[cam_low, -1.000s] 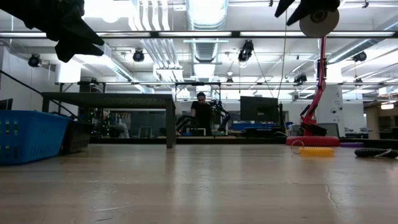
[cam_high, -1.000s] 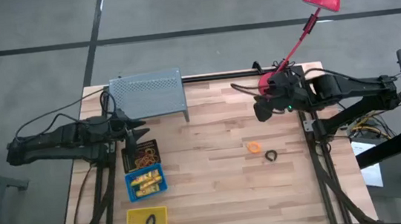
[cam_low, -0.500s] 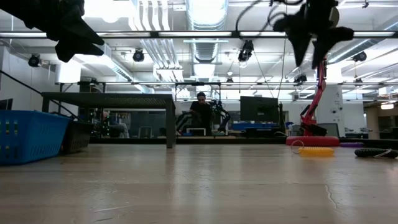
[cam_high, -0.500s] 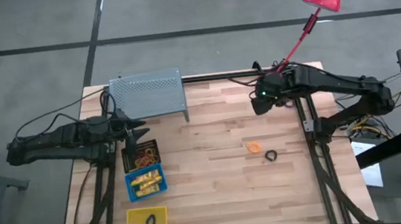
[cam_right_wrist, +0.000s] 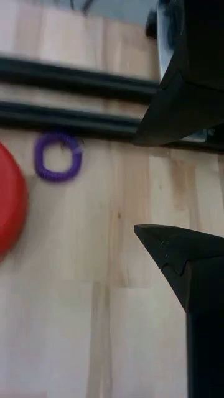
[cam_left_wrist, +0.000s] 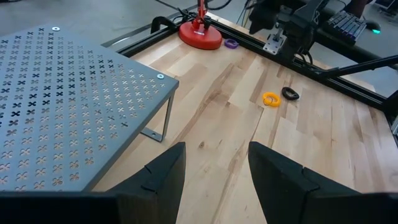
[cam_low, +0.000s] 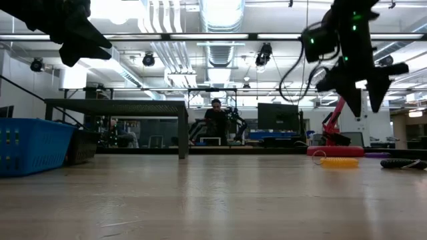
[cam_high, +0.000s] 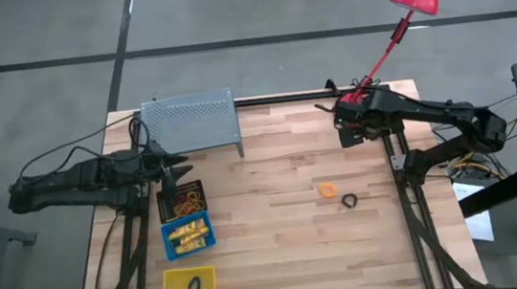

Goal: Pick & Place Office Desk Supplies
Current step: Put the purple key chain in the yellow bin

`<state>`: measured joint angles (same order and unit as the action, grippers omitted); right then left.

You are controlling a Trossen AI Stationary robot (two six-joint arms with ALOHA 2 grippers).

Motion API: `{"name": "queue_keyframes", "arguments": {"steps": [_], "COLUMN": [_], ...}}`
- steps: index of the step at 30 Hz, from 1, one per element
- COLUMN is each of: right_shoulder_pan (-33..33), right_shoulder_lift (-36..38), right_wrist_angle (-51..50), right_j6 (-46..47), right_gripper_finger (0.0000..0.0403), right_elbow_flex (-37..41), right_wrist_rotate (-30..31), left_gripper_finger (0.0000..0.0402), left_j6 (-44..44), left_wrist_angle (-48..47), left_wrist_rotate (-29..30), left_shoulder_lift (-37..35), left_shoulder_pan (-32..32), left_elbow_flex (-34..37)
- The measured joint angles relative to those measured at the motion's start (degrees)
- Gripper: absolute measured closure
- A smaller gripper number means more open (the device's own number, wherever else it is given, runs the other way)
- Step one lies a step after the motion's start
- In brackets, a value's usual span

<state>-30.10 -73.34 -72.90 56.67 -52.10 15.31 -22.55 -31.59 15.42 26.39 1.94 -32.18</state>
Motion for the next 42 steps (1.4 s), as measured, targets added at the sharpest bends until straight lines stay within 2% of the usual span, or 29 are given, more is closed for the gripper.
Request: {"name": "queue_keyframes", "arguments": {"steps": [3, 7, 15, 18, 22, 28, 31, 35, 42], "right_shoulder_pan": [-3.8, -7.8, -15.5, -18.3, -20.4, -22.5, -22.4, -22.5, -22.4], "right_shoulder_lift": [0.0, 0.0, 0.1, 0.1, -0.6, -5.8, -9.5, -13.7, -18.2], "right_wrist_angle": [6.3, 11.4, 11.9, 12.1, 12.3, 12.4, 12.0, 13.0, 15.1], "right_j6": [-6.2, -11.0, -18.2, -18.7, -19.5, -24.4, -23.5, -23.0, -26.4], "right_gripper_finger": [0.0188, 0.0188, 0.0188, 0.0188, 0.0188, 0.0188, 0.0188, 0.0188, 0.0188], "right_elbow_flex": [3.0, 5.1, 4.9, 5.0, 5.4, 4.2, 3.3, 2.5, 1.7], "right_wrist_rotate": [-3.5, -3.5, -4.2, -7.7, -9.2, -14.5, -14.4, -10.9, -9.2], "left_gripper_finger": [0.0222, 0.0222, 0.0221, 0.0222, 0.0221, 0.0221, 0.022, 0.022, 0.022], "left_j6": [0.0, 0.0, 0.0, 0.0, 0.0, 0.0, 0.0, 0.0, 0.0], "left_wrist_angle": [0.0, 0.0, 0.0, 0.0, 0.0, 0.0, 0.0, 0.0, 0.0], "left_wrist_rotate": [0.0, 0.0, 0.0, 0.0, 0.0, 0.0, 0.0, 0.0, 0.0], "left_shoulder_lift": [0.0, 0.0, 0.0, 0.0, 0.0, 0.0, 0.0, 0.0, 0.0], "left_shoulder_pan": [0.0, 0.0, 0.0, 0.0, 0.0, 0.0, 0.0, 0.0, 0.0], "left_elbow_flex": [0.0, 0.0, 0.0, 0.0, 0.0, 0.0, 0.0, 0.0, 0.0]}}
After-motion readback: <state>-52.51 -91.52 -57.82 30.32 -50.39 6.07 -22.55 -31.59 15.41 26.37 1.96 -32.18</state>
